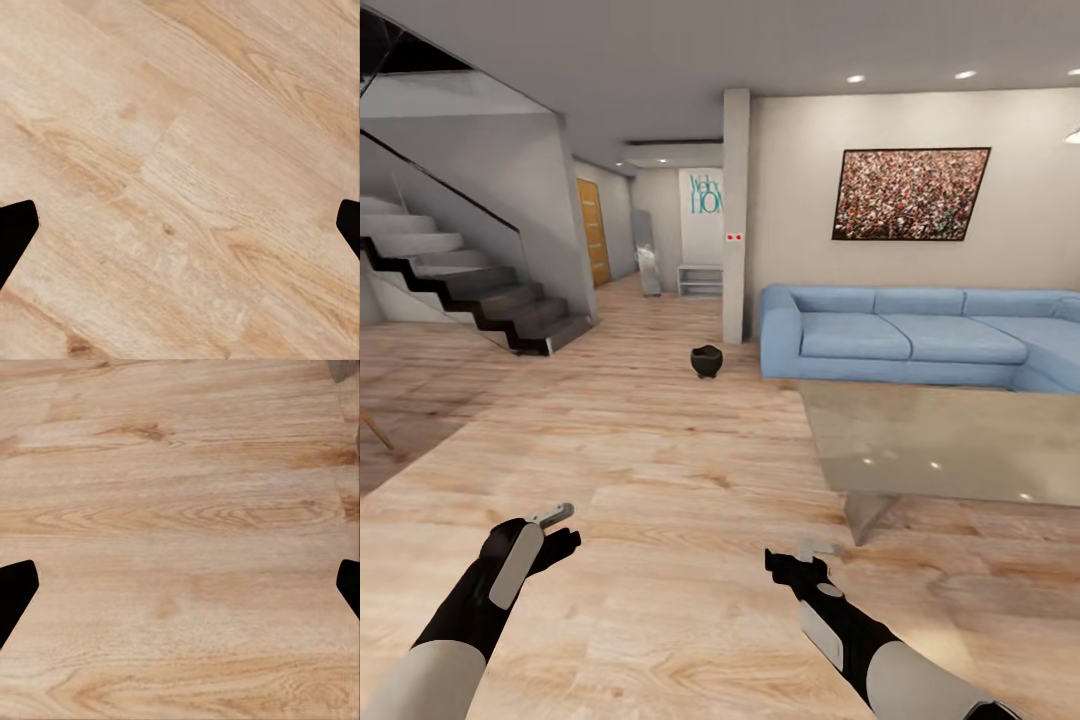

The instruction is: Place each of the two pumpkins and all three candles from the living room inside a cabinet in the living room (use any cabinet), then make sure every cabinet is closed, and position the cauldron so it is next to a table in the living room.

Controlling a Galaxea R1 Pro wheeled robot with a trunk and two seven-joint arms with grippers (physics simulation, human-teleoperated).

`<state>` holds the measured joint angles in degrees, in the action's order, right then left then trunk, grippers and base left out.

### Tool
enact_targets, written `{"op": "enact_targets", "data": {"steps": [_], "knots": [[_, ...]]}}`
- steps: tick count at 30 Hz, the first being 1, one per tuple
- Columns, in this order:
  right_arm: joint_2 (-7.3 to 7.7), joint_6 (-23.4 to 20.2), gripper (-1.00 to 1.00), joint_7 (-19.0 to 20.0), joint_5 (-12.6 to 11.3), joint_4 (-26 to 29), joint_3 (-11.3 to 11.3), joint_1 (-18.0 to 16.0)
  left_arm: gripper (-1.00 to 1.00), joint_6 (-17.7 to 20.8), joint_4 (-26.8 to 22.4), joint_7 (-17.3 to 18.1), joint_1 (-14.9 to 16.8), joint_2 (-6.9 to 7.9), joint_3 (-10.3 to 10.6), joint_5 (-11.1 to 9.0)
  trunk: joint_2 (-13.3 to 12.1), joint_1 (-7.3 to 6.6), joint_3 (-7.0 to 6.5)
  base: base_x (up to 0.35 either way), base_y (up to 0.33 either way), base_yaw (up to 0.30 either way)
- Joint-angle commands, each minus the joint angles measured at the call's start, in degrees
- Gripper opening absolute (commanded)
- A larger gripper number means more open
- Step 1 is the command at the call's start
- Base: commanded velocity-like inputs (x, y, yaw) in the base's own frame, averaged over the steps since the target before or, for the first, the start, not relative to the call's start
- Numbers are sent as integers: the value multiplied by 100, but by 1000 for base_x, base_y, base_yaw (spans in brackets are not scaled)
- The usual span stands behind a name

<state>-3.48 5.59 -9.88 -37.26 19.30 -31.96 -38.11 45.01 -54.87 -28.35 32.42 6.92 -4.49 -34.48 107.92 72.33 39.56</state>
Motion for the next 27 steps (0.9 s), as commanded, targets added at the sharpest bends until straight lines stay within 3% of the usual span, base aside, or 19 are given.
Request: {"op": "enact_targets", "data": {"steps": [1, 4, 10, 27], "knots": [[1, 31, 100, -32, -49, -1, -50, -4, 100, 10, -7, -48, 1, 2, 0, -60, 3, 1, 6, 165, 291, 15], [4, 97, 100, -31, 30, 2, -49, 12, 100, 9, -7, -48, 1, 2, 0, -59, 3, 1, 6, 164, 292, 7], [-10, 293, 100, -56, 439, -5, -48, 39, 100, 15, -7, -48, 1, 2, 0, -58, 3, 1, 6, 188, 292, 1], [-14, 314, 100, -54, 452, 3, -39, 41, 100, 16, -7, -48, 1, 2, 0, -67, 3, 1, 9, 154, 304, 0]]}}
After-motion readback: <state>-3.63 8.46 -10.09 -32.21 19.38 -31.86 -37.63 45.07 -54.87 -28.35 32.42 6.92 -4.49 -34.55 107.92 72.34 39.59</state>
